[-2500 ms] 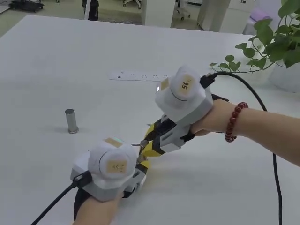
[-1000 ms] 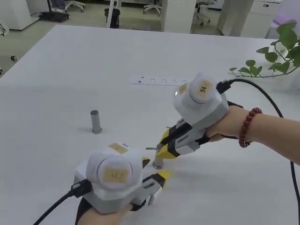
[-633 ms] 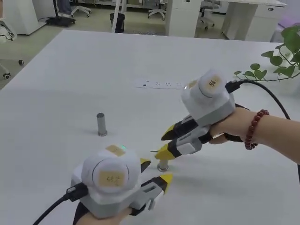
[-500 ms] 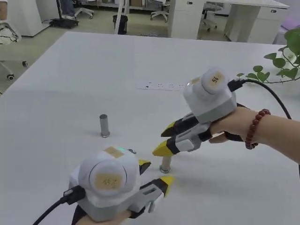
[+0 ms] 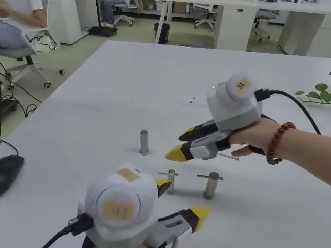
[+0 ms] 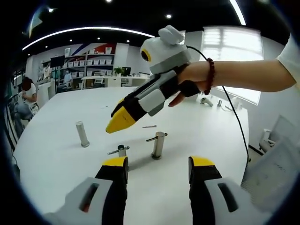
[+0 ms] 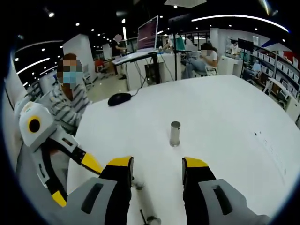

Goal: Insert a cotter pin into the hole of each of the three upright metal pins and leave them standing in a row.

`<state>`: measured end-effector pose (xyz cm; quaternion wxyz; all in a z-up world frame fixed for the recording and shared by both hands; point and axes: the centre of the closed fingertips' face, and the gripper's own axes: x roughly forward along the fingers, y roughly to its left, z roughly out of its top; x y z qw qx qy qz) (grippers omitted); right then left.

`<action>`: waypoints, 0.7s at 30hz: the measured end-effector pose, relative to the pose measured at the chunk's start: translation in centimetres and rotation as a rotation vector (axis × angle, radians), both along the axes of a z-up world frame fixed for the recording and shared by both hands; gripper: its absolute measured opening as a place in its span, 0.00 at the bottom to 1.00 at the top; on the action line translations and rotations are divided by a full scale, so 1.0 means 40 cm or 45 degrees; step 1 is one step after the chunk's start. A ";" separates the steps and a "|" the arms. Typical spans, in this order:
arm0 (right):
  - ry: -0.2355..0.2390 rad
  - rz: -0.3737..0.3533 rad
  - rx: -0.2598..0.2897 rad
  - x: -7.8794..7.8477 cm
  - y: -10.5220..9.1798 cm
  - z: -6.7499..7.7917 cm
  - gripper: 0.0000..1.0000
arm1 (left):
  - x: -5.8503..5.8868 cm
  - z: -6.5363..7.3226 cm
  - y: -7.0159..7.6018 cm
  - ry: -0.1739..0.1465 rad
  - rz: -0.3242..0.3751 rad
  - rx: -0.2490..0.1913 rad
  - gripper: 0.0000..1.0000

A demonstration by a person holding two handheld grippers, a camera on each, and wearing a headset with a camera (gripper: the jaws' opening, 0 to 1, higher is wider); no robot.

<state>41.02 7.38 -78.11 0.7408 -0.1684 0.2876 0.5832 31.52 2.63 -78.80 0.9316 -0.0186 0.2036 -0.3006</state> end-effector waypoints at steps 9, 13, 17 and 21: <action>-0.065 -0.009 0.061 0.044 0.076 -0.014 0.43 | -0.019 0.009 0.027 -0.007 -0.006 -0.004 0.67; -0.096 -0.019 0.067 0.063 0.097 -0.023 0.43 | -0.021 0.010 0.030 -0.005 -0.005 -0.012 0.71; -0.111 -0.012 0.079 0.079 0.118 -0.034 0.41 | -0.023 0.007 0.035 -0.003 -0.009 0.009 0.77; -0.115 -0.026 0.106 0.094 0.137 -0.043 0.39 | -0.021 0.013 0.042 -0.002 0.006 -0.020 0.80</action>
